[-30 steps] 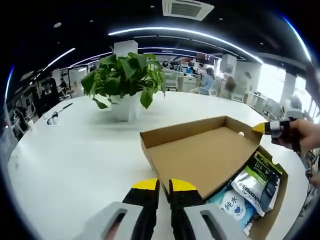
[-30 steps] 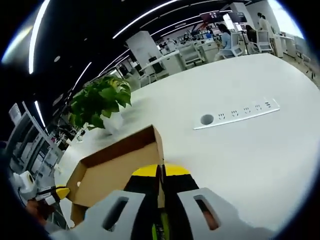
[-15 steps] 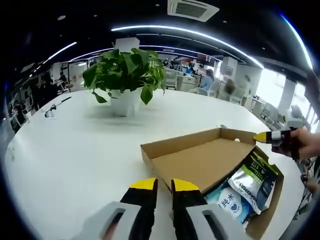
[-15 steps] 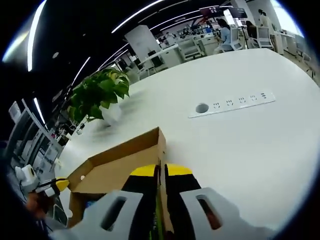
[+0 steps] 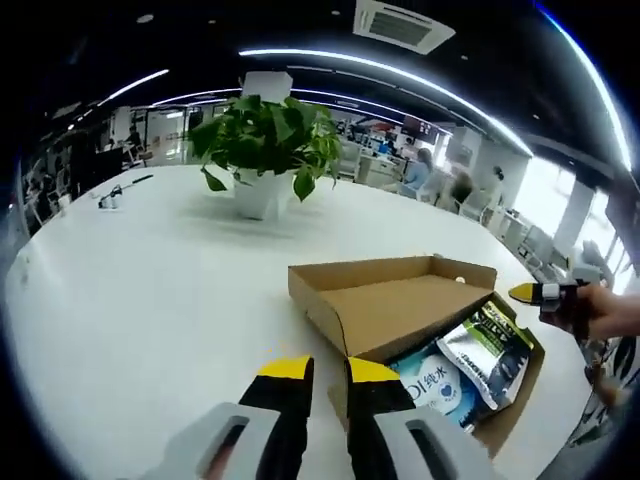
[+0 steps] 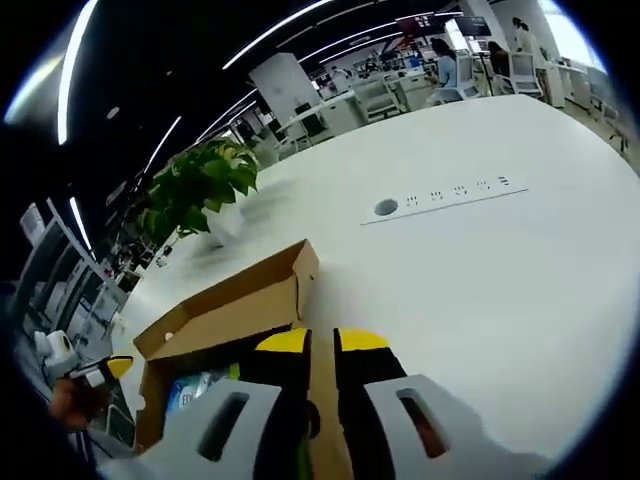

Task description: Operate the shoe box by opening the lid, removing the specified soft item, and placing it in the target area until the item is outside and the box remains undamaged.

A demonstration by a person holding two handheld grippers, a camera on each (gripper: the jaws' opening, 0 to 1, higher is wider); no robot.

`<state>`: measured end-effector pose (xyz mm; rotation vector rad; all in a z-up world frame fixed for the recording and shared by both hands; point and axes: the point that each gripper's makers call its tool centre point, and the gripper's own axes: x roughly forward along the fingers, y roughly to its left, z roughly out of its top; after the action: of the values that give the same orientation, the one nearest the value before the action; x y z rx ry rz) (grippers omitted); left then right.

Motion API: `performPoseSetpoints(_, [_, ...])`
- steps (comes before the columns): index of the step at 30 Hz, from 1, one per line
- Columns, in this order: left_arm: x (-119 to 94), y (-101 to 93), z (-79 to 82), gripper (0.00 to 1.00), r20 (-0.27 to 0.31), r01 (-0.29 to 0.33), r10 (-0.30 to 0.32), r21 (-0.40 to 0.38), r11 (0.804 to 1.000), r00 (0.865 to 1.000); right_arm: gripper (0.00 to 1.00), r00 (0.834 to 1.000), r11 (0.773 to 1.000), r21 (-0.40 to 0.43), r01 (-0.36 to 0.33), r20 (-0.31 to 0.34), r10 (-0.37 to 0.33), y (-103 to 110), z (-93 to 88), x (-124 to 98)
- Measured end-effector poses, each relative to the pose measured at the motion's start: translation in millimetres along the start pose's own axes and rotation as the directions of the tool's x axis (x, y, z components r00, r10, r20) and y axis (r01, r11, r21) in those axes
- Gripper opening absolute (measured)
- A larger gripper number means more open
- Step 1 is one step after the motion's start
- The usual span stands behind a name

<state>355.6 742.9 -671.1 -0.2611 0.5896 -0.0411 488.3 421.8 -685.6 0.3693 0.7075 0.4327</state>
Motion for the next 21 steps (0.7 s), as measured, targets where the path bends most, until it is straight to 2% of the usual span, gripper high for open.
performPoseSetpoints(6, [-17.7,-4.4,-14.1,0.12,-0.011,0.003,-0.003,-0.005,1.000,1.000,0.08,1.000,1.000,0.000,-0.011,0.005,0.011,-6.6,-15.3,-17.2])
performPoseSetpoints(9, [-21.5,-8.2,-16.7,0.12,-0.012,0.010,-0.010,-0.010,1.000,1.000,0.09,0.999,1.000,-0.004,-0.027,0.020,0.027,-3.2,-23.1,-29.5])
performPoseSetpoints(13, [-22.7,-13.4,-21.7,0.12,-0.019,0.025,-0.025,-0.005,1.000,0.999,0.08,0.999,0.999,-0.020,-0.037,0.009,0.037,-3.3,-41.5,-43.7])
performPoseSetpoints(21, [-28.6,-37.7,-26.5,0.12,-0.021,0.065,-0.064,0.009,0.998,0.998,0.08,0.999,0.999,0.007,-0.041,0.025,0.041,-8.1,-60.7,-66.0])
